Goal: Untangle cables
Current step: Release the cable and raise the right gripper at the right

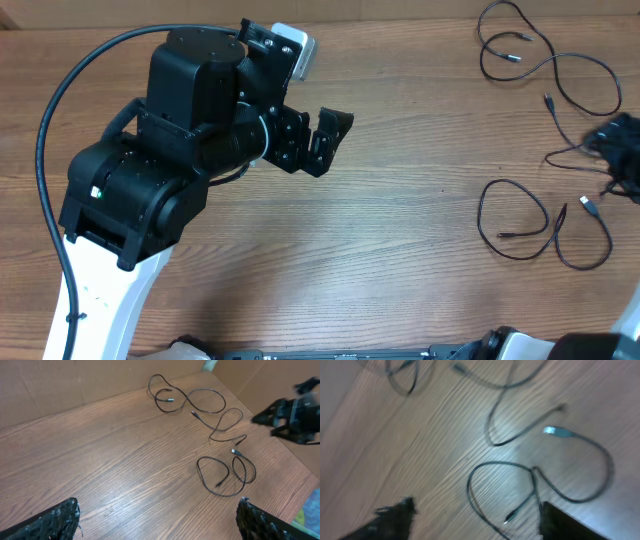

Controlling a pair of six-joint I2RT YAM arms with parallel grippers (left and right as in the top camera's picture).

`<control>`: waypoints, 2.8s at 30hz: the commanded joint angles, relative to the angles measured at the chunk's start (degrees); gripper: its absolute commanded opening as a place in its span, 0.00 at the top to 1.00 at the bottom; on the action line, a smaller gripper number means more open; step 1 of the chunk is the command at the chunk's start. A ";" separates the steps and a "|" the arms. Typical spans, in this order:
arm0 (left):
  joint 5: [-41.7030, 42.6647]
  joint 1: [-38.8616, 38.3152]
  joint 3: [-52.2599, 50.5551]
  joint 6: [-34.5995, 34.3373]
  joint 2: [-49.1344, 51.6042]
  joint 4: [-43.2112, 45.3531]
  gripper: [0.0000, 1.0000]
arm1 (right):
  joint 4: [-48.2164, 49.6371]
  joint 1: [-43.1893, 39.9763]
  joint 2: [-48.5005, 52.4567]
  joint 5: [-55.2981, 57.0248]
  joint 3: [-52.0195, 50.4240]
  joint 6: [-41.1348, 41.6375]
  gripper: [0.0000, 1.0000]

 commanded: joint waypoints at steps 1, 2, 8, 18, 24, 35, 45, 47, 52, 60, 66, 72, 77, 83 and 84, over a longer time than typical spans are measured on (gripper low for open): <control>-0.33 -0.04 -0.24 0.81 -0.42 0.20 0.00 | -0.15 3.82 3.15 -4.20 -3.93 -2.93 0.05; -0.31 -0.04 -0.24 0.81 -0.42 0.20 0.00 | 0.02 4.90 3.91 -4.22 -5.07 -2.91 0.03; -0.33 -0.04 -0.24 0.81 -0.42 0.20 0.00 | 4.59 13.11 7.37 -4.85 -11.39 -2.93 0.00; -0.33 -0.04 -0.24 0.81 -0.42 0.20 0.00 | 17.53 23.67 7.50 -4.76 -21.88 0.15 0.00; -0.33 -0.04 -0.24 0.81 -0.42 0.20 0.00 | 22.82 25.20 7.50 -4.81 -29.40 0.37 0.00; -0.33 -0.04 -0.24 0.81 -0.42 0.20 0.00 | 33.16 25.33 7.50 -4.74 -40.19 0.57 0.00; -0.31 -0.04 -0.24 0.81 -0.42 0.20 0.00 | 34.49 25.31 7.50 8.26 -40.54 0.57 0.00; -0.33 -0.04 -0.24 0.81 -0.42 0.20 0.00 | 34.62 25.31 7.50 12.31 -40.54 0.57 0.00; -0.33 -0.04 -0.24 0.81 -0.42 0.20 0.00 | 35.45 25.29 7.50 24.02 -40.54 0.57 0.00; -0.33 -0.04 -0.24 0.81 -0.42 0.20 0.00 | 40.57 21.44 7.50 35.80 -40.54 0.59 0.00; -0.33 -0.04 -0.24 0.81 -0.42 0.20 0.00 | 43.15 14.47 7.50 27.12 -40.54 0.26 0.00; -0.33 -0.04 -0.24 0.81 -0.42 0.20 0.00 | 45.62 12.55 7.50 19.12 -40.52 -5.95 0.00; -0.33 -0.04 -0.24 0.81 -0.42 0.20 0.00 | 47.45 12.66 7.48 10.16 -40.28 -8.61 0.00; -0.33 -0.04 -0.24 0.81 -0.42 0.20 0.00 | 47.08 13.29 5.07 -5.22 -38.07 -13.64 0.00; -0.31 -0.04 -0.24 0.81 -0.42 0.20 0.00 | 46.93 13.62 4.02 -6.16 -37.97 -13.64 0.00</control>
